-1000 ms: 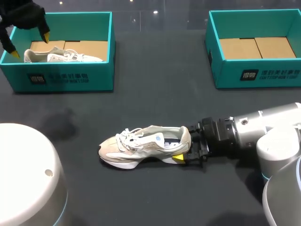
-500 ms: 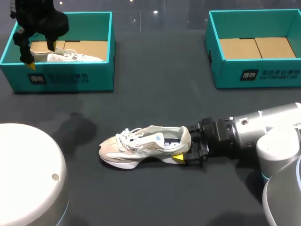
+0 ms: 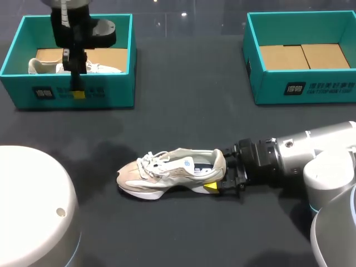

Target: Take the shoe out of the shoebox, open the shoe tongue, remove and reinsert the insole, then place the shoe into the shoebox

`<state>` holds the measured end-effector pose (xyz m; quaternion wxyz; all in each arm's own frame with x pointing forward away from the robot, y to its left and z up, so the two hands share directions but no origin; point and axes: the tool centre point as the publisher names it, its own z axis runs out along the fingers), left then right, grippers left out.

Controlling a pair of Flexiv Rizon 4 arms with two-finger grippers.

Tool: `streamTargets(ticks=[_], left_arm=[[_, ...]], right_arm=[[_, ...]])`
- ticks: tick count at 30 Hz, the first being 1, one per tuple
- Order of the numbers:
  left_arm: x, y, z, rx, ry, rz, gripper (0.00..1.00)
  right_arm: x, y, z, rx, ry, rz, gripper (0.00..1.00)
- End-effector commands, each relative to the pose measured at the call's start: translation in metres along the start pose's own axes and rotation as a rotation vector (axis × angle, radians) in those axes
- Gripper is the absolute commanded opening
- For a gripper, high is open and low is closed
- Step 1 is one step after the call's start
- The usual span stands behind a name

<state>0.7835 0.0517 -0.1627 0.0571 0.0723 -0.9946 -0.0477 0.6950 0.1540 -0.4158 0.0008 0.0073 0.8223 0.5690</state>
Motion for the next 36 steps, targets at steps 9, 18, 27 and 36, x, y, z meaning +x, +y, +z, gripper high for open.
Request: streamTargets(ticks=[9,18,27,36], left_arm=[[0.01,-0.002,0.003,0.056,-0.034,-0.423,1.0],[0.061,-0.05,0.014,0.049,-0.049,-0.754,1.0],[0.083,-0.079,0.02,0.033,0.015,-0.944,1.0],[0.083,-0.079,0.02,0.033,0.015,-0.944,1.0]], right_arm=[[0.0,-0.002,0.002,0.005,0.001,0.001,0.0],[0.0,-0.002,0.002,0.005,0.001,0.001,0.0],[0.0,-0.002,0.002,0.005,0.001,0.001,0.0],[0.0,-0.002,0.002,0.005,0.001,0.001,0.0]])
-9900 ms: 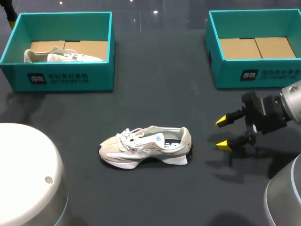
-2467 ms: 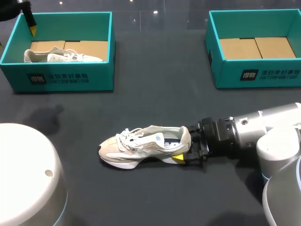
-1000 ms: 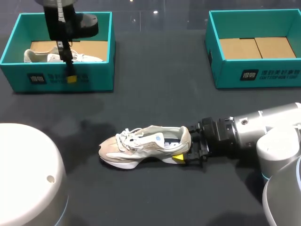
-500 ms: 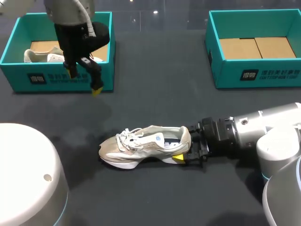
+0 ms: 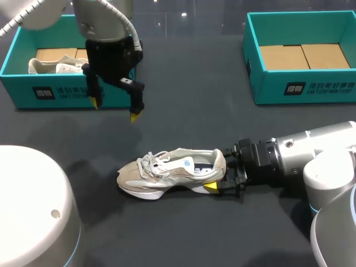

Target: Take the shoe out of the shoebox, open the shoe tongue, remove and reinsert the insole, then place the shoe into the shoebox

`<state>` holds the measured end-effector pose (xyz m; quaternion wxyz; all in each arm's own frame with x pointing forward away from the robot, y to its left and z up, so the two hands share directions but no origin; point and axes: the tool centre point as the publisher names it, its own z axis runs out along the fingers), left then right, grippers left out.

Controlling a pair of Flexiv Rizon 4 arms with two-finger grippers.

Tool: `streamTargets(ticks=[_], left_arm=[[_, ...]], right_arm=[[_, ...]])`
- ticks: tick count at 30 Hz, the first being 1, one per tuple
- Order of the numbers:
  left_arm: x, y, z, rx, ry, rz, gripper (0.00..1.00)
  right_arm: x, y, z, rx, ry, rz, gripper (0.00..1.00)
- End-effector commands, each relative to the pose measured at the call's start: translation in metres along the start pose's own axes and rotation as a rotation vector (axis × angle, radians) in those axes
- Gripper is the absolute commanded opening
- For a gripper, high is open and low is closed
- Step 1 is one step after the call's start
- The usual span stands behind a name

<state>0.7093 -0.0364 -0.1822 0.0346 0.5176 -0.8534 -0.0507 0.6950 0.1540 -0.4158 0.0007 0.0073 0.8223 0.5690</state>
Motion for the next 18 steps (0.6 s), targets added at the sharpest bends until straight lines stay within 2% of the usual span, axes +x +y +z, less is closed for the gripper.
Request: streamTargets(ticks=[1,3,5,8,12,16,18], left_arm=[[0.0,-0.002,0.0,-0.003,-0.001,-0.001,1.0],[0.0,-0.002,0.0,-0.003,-0.001,-0.001,1.0],[0.016,-0.004,0.008,-0.029,-0.022,-0.094,1.0],[0.042,-0.002,0.022,-0.027,-0.054,-0.209,1.0],[0.064,0.001,0.034,0.03,-0.077,-0.327,1.0],[0.075,0.002,0.042,0.05,-0.05,-0.429,1.0],[0.076,-0.001,0.045,0.035,-0.027,-0.467,1.0]], right_arm=[[0.0,-0.002,0.002,0.005,0.001,0.001,0.0],[0.0,-0.002,0.002,0.005,0.001,0.001,0.0],[0.0,-0.002,0.002,0.005,0.001,0.001,0.0],[0.0,-0.002,0.002,0.005,0.001,0.001,0.0],[0.0,-0.002,0.002,0.005,0.001,0.001,0.0],[0.0,-0.002,0.002,0.005,0.001,0.001,0.0],[0.0,-0.002,0.002,0.005,0.001,0.001,0.0]])
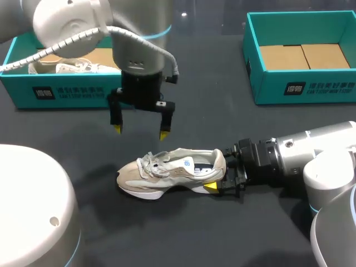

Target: Take the shoe out of the shoebox, open the shoe tongue, remove and reinsert the insole, then place the shoe into the shoebox

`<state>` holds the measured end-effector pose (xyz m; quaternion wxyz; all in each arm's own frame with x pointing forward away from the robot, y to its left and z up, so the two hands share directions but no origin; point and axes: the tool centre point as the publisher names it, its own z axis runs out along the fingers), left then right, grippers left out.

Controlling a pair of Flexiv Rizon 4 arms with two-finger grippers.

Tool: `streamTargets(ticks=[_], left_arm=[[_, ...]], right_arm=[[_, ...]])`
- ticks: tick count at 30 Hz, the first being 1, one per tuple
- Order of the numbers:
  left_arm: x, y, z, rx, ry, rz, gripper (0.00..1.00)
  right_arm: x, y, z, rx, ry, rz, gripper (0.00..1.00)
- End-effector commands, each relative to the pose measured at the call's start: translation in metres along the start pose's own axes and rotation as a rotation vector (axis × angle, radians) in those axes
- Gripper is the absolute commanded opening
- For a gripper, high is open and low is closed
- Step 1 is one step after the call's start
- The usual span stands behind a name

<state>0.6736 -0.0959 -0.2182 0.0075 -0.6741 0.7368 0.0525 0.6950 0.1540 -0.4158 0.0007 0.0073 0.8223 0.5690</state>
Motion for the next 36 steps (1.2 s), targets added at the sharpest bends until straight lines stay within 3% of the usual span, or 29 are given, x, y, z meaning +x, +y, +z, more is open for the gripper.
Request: streamTargets(ticks=[1,12,19,21,29,36], left_arm=[[0.008,0.001,0.008,-0.018,0.006,-0.091,1.0],[0.008,0.0,0.008,-0.016,-0.014,-0.092,1.0],[0.041,-0.002,0.028,-0.013,-0.077,-0.095,1.0],[0.048,-0.006,0.033,-0.044,-0.08,-0.107,1.0],[0.073,-0.007,0.05,-0.112,-0.11,-0.16,1.0],[0.09,-0.008,0.066,-0.11,-0.147,-0.197,1.0]], right_arm=[[0.0,-0.002,0.002,0.005,0.001,0.001,0.0],[0.0,-0.002,0.002,0.005,0.001,0.001,0.0],[0.0,-0.002,0.002,0.005,0.001,0.001,0.0],[0.0,-0.002,0.002,0.005,0.001,0.001,0.0],[0.0,-0.002,0.002,0.005,0.001,0.001,0.0],[0.0,-0.002,0.002,0.005,0.001,0.001,0.0]])
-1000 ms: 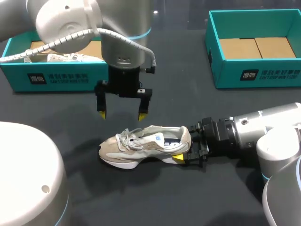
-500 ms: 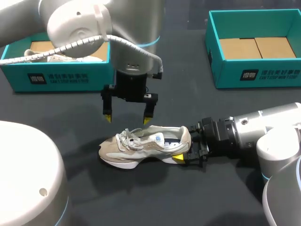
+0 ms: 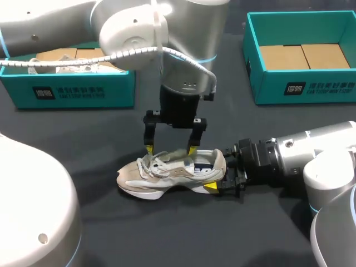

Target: Take the shoe out of the shoebox, open the shoe tongue, remove and reinsert the insole, then place the shoe into the shoebox

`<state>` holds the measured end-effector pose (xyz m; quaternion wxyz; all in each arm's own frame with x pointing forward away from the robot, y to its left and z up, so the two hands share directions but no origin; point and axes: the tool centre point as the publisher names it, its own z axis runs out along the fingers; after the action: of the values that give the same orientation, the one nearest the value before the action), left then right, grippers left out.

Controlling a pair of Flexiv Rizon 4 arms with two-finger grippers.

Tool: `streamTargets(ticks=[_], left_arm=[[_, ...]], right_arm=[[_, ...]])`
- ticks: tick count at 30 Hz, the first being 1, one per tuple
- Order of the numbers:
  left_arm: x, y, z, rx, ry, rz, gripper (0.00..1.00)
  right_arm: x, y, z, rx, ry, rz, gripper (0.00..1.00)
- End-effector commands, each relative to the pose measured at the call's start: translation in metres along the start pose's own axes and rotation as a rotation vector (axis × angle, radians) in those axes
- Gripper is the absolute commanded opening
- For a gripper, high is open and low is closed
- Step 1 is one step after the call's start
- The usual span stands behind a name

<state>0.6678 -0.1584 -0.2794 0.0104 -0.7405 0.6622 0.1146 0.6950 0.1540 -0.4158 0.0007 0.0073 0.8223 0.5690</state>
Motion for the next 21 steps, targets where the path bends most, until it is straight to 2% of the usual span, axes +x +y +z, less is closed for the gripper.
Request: streamTargets(ticks=[1,4,6,8,17,21], left_arm=[[0.026,-0.001,0.01,-0.008,-0.066,-0.002,1.0],[0.032,-0.004,0.019,-0.011,-0.076,-0.017,1.0],[0.036,-0.006,0.023,-0.013,-0.084,-0.026,0.91],[0.039,-0.009,0.027,-0.014,-0.091,-0.033,0.89],[0.052,-0.02,0.043,-0.002,-0.107,-0.04,0.99],[0.055,-0.019,0.049,-0.001,-0.124,-0.03,0.99]], right_arm=[[0.0,-0.002,0.002,0.005,0.001,0.001,0.0],[0.0,-0.002,0.002,0.005,0.001,0.001,0.0],[0.0,-0.002,0.002,0.005,0.001,0.001,0.0],[0.0,-0.002,0.002,0.005,0.001,0.001,0.0],[0.0,-0.002,0.002,0.005,0.001,0.001,0.0],[0.0,-0.002,0.002,0.005,0.001,0.001,0.0]])
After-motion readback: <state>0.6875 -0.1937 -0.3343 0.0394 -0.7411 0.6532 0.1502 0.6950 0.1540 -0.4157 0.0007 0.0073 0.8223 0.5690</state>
